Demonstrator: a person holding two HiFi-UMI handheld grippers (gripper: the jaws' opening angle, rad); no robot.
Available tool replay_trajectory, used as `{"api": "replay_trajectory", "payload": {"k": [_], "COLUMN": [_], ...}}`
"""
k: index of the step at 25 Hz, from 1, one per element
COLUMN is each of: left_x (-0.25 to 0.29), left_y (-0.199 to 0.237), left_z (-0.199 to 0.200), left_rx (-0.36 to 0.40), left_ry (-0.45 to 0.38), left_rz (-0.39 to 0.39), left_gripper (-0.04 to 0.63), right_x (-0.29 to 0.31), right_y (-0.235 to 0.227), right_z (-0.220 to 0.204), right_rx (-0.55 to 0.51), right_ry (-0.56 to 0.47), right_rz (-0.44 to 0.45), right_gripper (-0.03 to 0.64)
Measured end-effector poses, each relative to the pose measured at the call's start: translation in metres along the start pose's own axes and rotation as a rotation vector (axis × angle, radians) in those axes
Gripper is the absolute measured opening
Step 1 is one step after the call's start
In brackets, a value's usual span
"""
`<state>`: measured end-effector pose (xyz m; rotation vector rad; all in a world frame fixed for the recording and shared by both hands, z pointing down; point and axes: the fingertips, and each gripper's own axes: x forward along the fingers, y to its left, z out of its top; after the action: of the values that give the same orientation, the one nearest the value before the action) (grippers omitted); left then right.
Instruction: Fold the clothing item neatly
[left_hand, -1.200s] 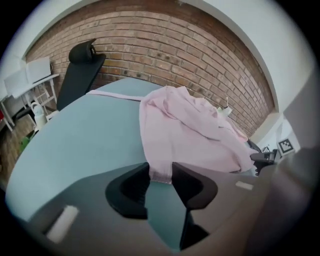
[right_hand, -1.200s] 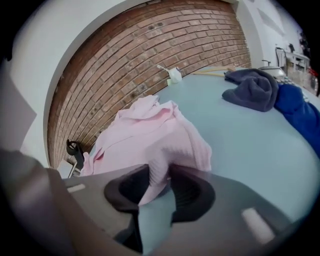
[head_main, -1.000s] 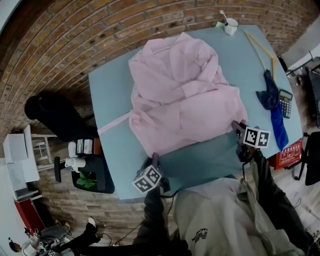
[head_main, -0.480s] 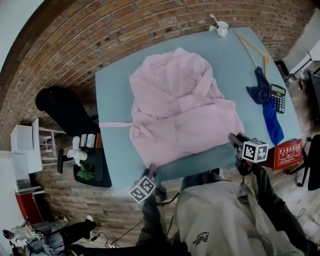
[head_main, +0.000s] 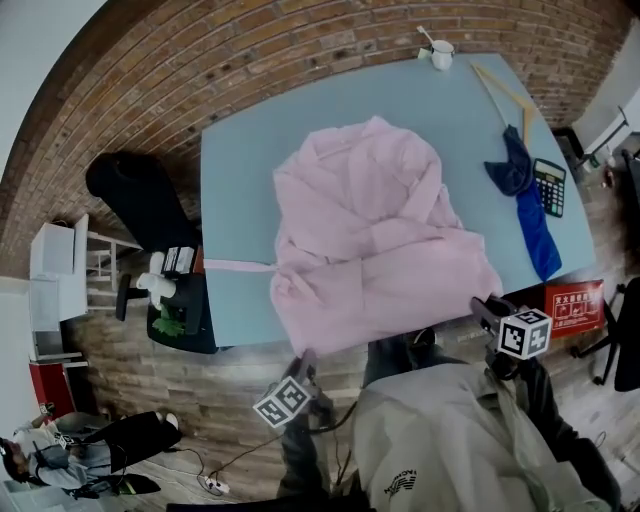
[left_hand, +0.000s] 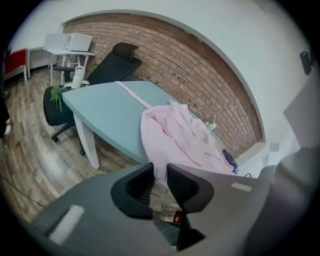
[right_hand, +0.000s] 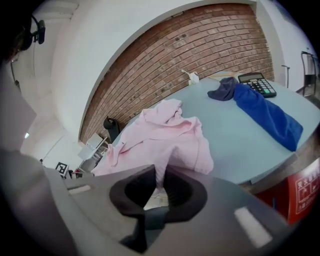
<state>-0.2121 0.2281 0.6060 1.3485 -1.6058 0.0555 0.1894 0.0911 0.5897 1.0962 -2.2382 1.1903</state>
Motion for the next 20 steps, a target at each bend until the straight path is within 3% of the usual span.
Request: {"api": "replay_trajectory", "payload": {"k": [3, 6, 11, 15, 20], "left_x": [-0.011, -0.017, -0.015, 0.006, 0.051], "left_y": [-0.009, -0.027, -0.063, -0.08, -0.093], "left_z": [-0.001, 0.024, 0.104, 0.172, 0.235], "left_rx": [-0.032, -0.037, -0.015, -0.02, -0.023], "left_ry": [-0.008, -0.046, -0.149, -0.221, -0.236], "left_rz": [-0.037, -0.089, -0.207, -0.262, -0.286], "left_gripper": [0.083, 0.083, 0.08, 0.077, 0.077], "right_x": [-0.007, -0.008, -0.004, 0.017, 0.054], "right_y": [-0.001, 0.009, 0.038, 0.051, 0.055], "right_z": [0.001, 0.02, 0.097, 0.163, 0.231], "right_rx": [-0.016, -0.041, -0.15, -0.232, -0.216], "right_ry": [-0.004, -0.014, -0.084, -0.119, -0.153], "right_rz": [0.011, 0.05, 0.124, 0.132, 0.137], "right_gripper": [0.041, 0.041, 0.04, 0.04, 0.04]}}
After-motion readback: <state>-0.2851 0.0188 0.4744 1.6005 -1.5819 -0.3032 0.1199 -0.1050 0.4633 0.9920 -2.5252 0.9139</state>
